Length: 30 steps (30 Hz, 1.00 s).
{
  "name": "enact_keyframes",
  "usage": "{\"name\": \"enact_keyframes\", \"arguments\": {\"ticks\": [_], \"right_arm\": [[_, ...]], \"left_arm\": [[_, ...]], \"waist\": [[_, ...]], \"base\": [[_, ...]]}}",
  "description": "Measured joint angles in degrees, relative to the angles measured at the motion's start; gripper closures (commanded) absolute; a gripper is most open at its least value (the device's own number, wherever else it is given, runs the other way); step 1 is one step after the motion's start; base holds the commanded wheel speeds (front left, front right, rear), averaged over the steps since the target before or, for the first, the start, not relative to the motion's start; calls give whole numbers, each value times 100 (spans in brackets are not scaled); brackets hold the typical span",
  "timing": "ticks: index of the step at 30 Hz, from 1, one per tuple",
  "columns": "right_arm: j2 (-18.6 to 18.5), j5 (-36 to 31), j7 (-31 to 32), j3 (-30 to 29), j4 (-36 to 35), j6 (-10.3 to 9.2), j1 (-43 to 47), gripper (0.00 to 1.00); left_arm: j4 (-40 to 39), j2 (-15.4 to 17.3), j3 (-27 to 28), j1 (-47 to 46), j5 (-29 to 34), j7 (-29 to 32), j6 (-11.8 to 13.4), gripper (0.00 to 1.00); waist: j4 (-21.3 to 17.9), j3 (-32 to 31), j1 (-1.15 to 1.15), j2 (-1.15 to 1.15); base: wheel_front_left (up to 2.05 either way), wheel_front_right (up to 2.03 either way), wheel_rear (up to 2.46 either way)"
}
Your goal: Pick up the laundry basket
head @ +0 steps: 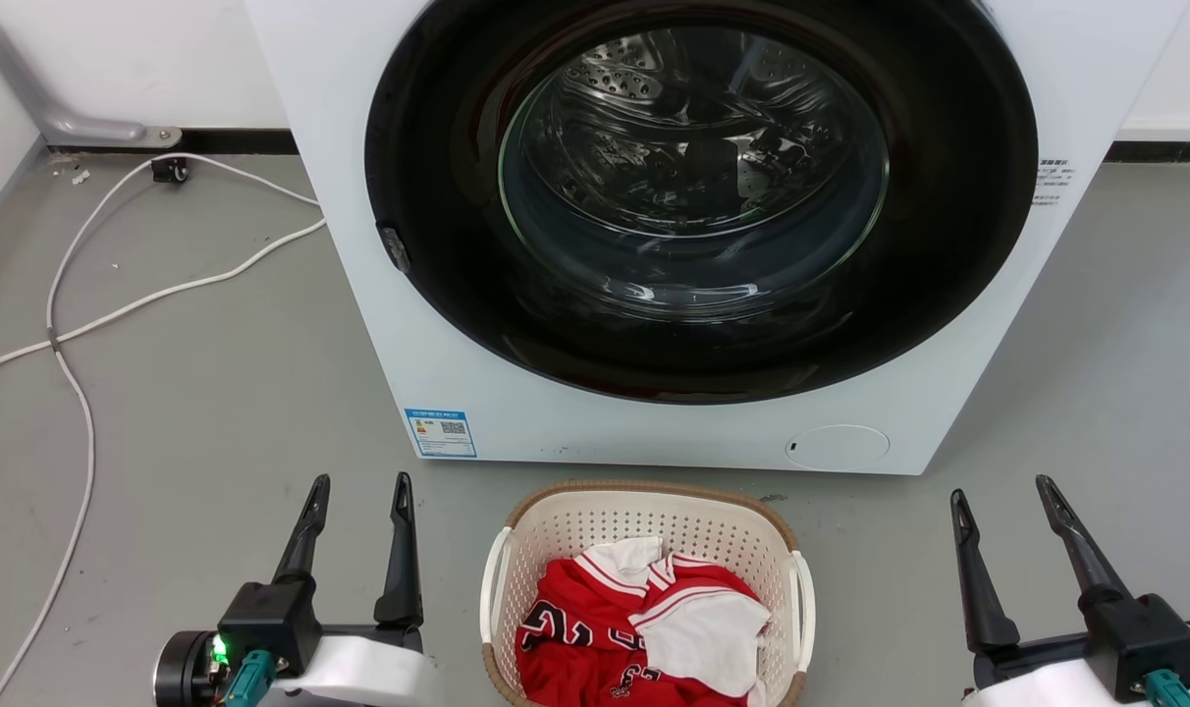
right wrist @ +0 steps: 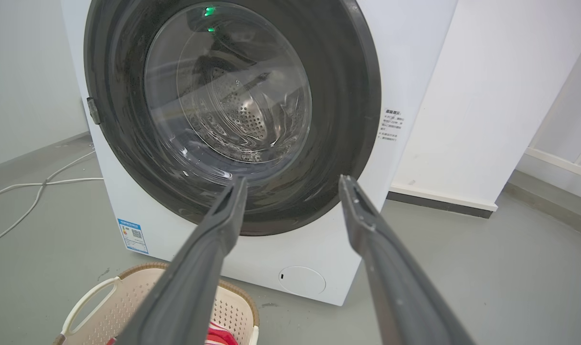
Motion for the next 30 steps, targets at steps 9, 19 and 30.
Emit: {"name": "enact_keyframes", "arguments": {"ticks": [9, 19, 30], "right_arm": [[0, 38, 0, 9, 20, 0, 2, 0], [-1, 80, 0, 8, 11, -1, 3, 0], [-1, 78, 0, 54, -41, -1, -347, 0]], "left_arm": [[-7, 0, 4, 31, 9, 0, 43, 0], [-20, 0, 7, 35, 51, 0, 42, 0], [149, 1, 20, -444, 149, -7, -124, 0]], "waist": [[-5, -6, 0, 0], [-9, 42, 0, 0], [-18, 488, 0, 0]], "base": [[0, 0, 0], [0, 0, 0], [0, 0, 0]]}}
